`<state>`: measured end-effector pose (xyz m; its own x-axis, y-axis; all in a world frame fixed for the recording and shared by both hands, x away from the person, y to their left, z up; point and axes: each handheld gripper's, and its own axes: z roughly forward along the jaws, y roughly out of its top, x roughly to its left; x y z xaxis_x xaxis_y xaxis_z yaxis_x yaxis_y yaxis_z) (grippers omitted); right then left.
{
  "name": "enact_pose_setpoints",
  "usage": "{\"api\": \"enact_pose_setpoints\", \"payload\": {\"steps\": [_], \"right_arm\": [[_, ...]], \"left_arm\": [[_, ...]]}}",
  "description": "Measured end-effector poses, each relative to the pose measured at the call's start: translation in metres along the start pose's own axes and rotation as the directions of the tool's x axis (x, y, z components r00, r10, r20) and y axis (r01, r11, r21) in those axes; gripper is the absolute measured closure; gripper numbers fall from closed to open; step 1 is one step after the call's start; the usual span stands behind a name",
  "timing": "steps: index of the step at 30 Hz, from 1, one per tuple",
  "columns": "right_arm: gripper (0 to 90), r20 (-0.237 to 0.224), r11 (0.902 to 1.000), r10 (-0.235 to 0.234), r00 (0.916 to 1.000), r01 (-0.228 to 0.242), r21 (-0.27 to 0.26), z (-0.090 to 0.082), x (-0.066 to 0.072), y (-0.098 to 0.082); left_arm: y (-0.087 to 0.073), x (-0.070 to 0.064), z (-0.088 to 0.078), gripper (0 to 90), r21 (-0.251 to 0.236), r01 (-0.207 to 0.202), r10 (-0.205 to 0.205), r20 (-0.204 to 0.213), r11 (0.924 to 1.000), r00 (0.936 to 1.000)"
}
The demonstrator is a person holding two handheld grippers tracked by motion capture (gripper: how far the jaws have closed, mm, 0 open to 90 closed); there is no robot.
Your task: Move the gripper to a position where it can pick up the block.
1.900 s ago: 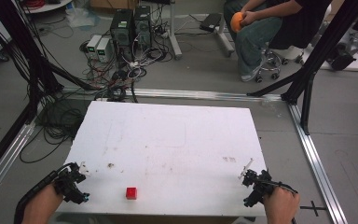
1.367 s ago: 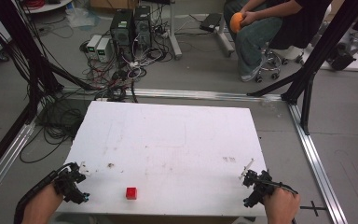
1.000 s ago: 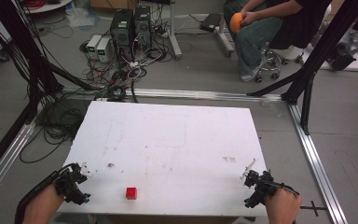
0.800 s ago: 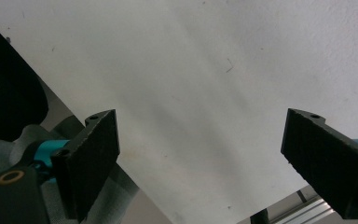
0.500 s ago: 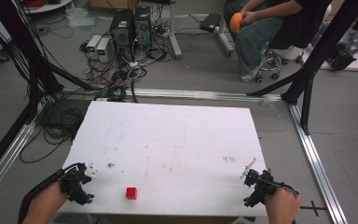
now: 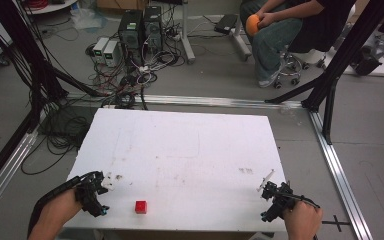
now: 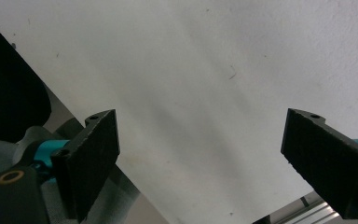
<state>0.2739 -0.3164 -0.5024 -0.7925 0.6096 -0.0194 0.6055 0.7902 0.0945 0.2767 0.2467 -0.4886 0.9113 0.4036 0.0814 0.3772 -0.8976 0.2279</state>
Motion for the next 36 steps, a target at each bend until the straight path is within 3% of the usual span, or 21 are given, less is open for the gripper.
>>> {"api": "enact_pose_setpoints", "payload": {"steps": [7,14,20,36], "right_arm": [[10.7,-0.001,0.9999,0.006,1.0000,-0.006,-0.008,-0.001,0.000,-0.001],[10.7,-0.003,0.9999,0.001,1.0000,-0.001,-0.011,-0.002,-0.001,0.000],[10.7,-0.001,0.9999,0.004,1.0000,-0.004,-0.015,-0.003,0.000,-0.001],[10.7,-0.004,0.9997,-0.004,1.0000,0.004,-0.022,-0.003,0.000,0.001]], "left_arm": [[0.017,-0.001,-0.003,21.5,0.022,-0.077,0.076,0.033,0.9968,0.9965],[0.035,-0.005,-0.004,21.5,0.038,-0.151,0.148,0.057,0.9879,0.9873],[0.046,-0.012,-0.002,21.5,0.044,-0.184,0.181,0.074,0.9819,0.9808],[0.079,-0.031,0.010,21.6,0.076,-0.290,0.279,0.124,0.9541,0.9521]]}}
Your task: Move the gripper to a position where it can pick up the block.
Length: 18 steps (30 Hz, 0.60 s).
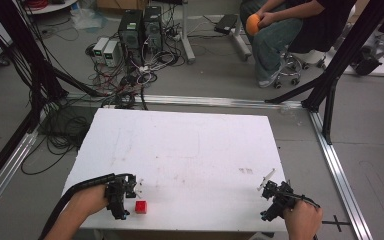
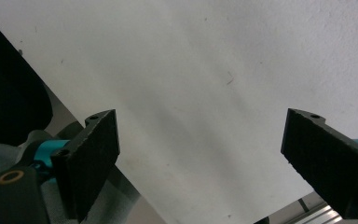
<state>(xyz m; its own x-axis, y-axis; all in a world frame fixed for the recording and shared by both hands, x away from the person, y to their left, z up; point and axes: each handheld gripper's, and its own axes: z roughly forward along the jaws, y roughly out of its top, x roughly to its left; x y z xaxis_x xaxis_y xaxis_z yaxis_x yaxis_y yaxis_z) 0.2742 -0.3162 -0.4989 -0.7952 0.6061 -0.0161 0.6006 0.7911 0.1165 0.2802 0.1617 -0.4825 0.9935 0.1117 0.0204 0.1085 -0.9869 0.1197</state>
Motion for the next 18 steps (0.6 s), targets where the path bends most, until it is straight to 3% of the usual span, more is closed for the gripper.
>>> {"api": "enact_pose_setpoints", "payload": {"steps": [12,18], "right_arm": [[10.7,0.001,1.0000,-0.007,1.0000,0.007,0.001,0.001,0.000,0.002],[10.7,0.002,1.0000,-0.007,1.0000,0.007,0.000,0.001,0.000,0.002]], "left_arm": [[0.022,-0.004,0.012,21.6,0.026,-0.048,0.047,0.018,0.9985,0.9987],[0.033,-0.006,0.023,21.7,0.057,-0.096,0.094,0.032,0.9938,0.9950]]}}
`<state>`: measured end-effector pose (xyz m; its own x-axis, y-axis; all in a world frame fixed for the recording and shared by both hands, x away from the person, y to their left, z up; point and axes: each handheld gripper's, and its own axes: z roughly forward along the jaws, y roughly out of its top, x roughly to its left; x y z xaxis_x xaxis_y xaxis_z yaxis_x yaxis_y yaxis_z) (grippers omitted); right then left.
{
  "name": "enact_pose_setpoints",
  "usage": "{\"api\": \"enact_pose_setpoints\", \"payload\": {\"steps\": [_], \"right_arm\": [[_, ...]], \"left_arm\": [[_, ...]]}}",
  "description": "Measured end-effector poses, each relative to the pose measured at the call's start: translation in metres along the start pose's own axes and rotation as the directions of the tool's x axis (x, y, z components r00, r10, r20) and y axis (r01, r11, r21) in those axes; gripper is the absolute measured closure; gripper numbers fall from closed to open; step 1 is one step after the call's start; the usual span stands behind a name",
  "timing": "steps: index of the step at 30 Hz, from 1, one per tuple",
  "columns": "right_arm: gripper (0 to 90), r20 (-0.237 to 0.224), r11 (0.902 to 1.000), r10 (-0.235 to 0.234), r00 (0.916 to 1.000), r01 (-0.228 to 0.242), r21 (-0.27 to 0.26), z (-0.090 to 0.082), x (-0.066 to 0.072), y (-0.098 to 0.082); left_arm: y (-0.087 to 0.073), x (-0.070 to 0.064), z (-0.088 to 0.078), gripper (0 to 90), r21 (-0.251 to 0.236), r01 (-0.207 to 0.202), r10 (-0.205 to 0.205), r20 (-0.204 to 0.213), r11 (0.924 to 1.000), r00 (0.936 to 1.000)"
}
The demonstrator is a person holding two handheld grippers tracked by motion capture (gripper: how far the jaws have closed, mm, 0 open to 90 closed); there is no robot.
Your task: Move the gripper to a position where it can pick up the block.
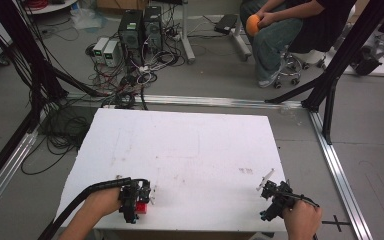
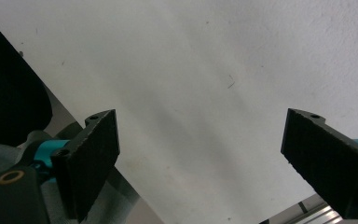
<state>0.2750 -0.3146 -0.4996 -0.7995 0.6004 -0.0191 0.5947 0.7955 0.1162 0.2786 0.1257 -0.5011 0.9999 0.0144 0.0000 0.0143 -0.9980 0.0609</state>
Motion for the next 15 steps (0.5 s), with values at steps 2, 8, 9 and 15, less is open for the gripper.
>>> {"api": "enact_pose_setpoints", "payload": {"steps": [2,8,9,15], "right_arm": [[10.7,-0.002,1.0000,0.001,1.0000,-0.001,-0.001,0.0001,-0.0003,-0.0001],[10.7,0.000,1.0000,0.005,1.0000,-0.005,-0.004,0.0008,0.0002,0.0003],[10.7,0.000,1.0000,0.001,1.0000,-0.001,-0.004,0.0006,0.0000,0.0003],[10.7,-0.002,1.0000,0.003,1.0000,-0.003,-0.008,0.0007,0.0003,0.0005]], "left_arm": [[0.0024,-0.0002,0.0036,21.7,0.008,-0.006,0.006,0.005,1.0000,1.0000],[0.0052,0.0001,0.0088,21.9,0.016,-0.016,0.016,0.010,0.9998,0.9998],[0.0053,0.0005,0.0086,21.9,0.019,-0.016,0.016,0.009,0.9997,0.9998],[0.0042,0.0009,0.0060,21.9,0.020,-0.010,0.010,0.003,0.9997,0.9999]]}}
